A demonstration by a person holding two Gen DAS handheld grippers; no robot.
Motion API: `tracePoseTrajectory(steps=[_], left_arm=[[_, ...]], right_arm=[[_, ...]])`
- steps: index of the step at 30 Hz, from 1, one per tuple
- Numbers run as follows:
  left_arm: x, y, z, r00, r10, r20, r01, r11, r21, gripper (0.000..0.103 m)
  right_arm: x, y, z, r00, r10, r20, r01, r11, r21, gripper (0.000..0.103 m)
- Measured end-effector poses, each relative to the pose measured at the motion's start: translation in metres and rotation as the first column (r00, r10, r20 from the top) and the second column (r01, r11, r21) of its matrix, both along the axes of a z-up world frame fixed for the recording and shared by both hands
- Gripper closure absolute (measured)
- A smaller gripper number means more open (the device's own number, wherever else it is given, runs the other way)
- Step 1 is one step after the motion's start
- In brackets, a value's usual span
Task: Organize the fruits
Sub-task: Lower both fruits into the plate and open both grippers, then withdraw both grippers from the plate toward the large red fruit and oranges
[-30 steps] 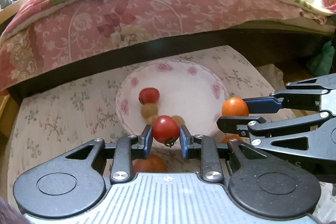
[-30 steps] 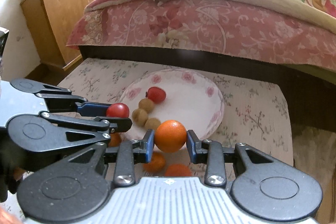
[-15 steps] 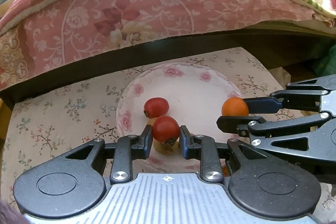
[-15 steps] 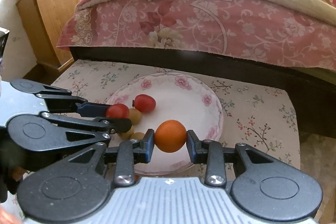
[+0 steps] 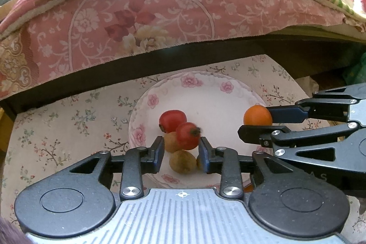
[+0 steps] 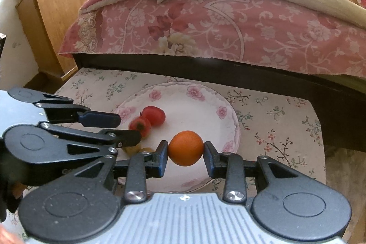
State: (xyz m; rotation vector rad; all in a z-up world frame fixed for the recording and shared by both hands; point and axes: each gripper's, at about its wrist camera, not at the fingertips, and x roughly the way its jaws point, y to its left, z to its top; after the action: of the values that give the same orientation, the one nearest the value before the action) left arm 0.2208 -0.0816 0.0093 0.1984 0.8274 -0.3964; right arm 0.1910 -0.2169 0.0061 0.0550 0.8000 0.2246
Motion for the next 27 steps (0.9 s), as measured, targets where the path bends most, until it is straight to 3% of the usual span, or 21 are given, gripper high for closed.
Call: tracePoseTrajectory(steps=[14,27], left_arm=[[-0.01,0.003,0.011,1.0,0.001,0.031,-0.002,1.0,0.001,0.051],[-0.043,0.013,0.022,0.999,-0.003,0.033,0.002,0.999,0.04,0.042]], right_arm=[[-0.007,-0.001,0.008,1.0,-0.008,0.015,0.008,1.0,-0.002,0.067],[-0.044,0.0,0.019,1.0,-0.008,-0.003,0.008,1.0,-0.018,0.067]])
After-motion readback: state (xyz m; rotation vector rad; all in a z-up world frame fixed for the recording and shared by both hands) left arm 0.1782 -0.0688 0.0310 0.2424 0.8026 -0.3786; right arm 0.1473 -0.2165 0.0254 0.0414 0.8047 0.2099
